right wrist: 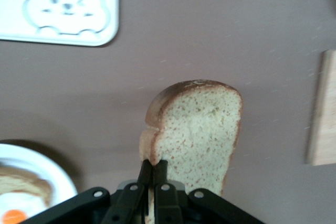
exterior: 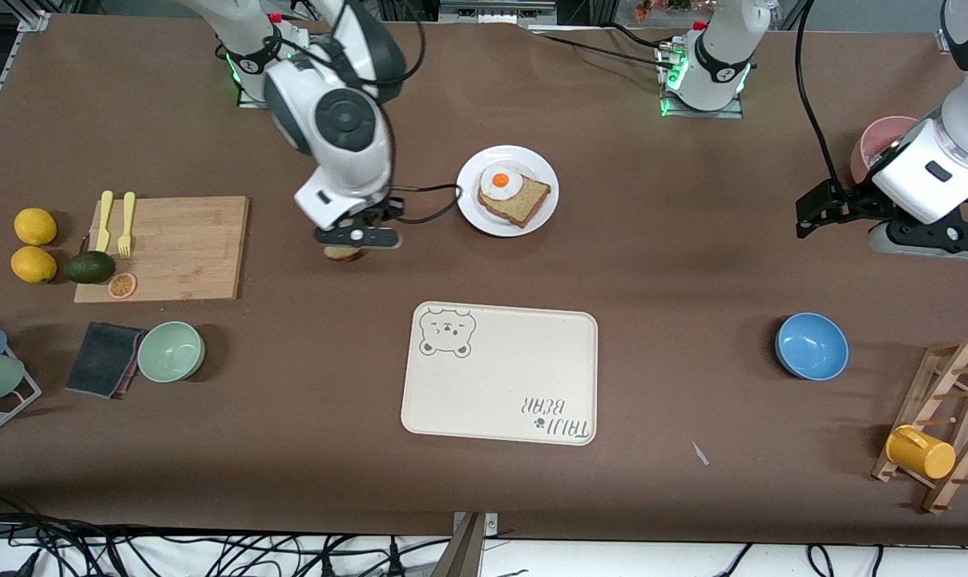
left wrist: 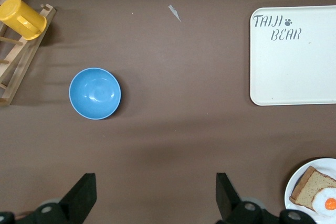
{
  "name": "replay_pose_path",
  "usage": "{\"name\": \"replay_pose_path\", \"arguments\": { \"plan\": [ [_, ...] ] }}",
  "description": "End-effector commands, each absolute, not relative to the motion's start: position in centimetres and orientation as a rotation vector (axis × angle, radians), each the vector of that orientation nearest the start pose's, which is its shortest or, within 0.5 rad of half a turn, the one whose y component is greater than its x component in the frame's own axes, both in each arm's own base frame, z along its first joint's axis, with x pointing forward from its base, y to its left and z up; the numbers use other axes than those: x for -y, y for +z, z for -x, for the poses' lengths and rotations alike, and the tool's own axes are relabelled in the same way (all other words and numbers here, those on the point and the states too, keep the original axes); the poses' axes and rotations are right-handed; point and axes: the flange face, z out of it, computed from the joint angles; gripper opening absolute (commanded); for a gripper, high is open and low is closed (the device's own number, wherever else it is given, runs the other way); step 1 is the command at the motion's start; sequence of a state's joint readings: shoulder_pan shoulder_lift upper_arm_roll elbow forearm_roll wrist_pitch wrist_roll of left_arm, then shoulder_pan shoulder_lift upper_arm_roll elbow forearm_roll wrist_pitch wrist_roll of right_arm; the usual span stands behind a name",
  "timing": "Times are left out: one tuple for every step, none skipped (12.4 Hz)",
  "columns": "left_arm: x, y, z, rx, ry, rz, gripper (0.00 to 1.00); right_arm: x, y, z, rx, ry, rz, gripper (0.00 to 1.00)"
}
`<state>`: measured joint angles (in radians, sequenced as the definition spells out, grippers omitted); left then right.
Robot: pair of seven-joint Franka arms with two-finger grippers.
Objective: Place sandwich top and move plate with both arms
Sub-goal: 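Carry the bread slice with the right gripper over the white plate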
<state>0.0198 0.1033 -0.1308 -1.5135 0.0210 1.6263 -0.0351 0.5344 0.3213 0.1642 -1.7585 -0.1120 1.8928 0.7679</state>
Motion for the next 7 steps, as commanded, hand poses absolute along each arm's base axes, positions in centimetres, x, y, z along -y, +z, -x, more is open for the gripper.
{"name": "replay_pose_path", "arguments": {
  "plan": [
    [5.7,59.9,-58.9,-0.149,-0.026,3.131,1.00,-46.1,36.5,-46.5,-0.186,0.176,3.272,0.00],
    [5.7,59.9,-58.9,-0.149,-0.026,3.133,1.00,-48.7,36.0,-45.1,-0.222,0.172,3.265,0.00],
    [5.7,59.9,-58.9,-0.149,-0.026,3.131,1.00,-51.1,35.8,-43.9,-0.263,0.156,3.249,0.00],
    [5.7,59.9,-58.9,-0.149,-0.026,3.133,1.00,-53.2,35.5,-42.8,-0.312,0.144,3.235,0.00],
    [5.6,59.9,-58.9,-0.147,-0.026,3.133,1.00,-55.4,35.2,-41.0,-0.337,0.139,3.222,0.00],
    [5.6,60.0,-58.9,-0.147,-0.028,3.131,1.00,-56.8,34.7,-39.8,-0.381,0.139,3.200,0.00],
    [5.8,60.0,-58.9,-0.149,-0.029,3.131,1.00,-58.4,34.6,-38.0,-0.393,0.142,3.168,0.00]
  ]
}}
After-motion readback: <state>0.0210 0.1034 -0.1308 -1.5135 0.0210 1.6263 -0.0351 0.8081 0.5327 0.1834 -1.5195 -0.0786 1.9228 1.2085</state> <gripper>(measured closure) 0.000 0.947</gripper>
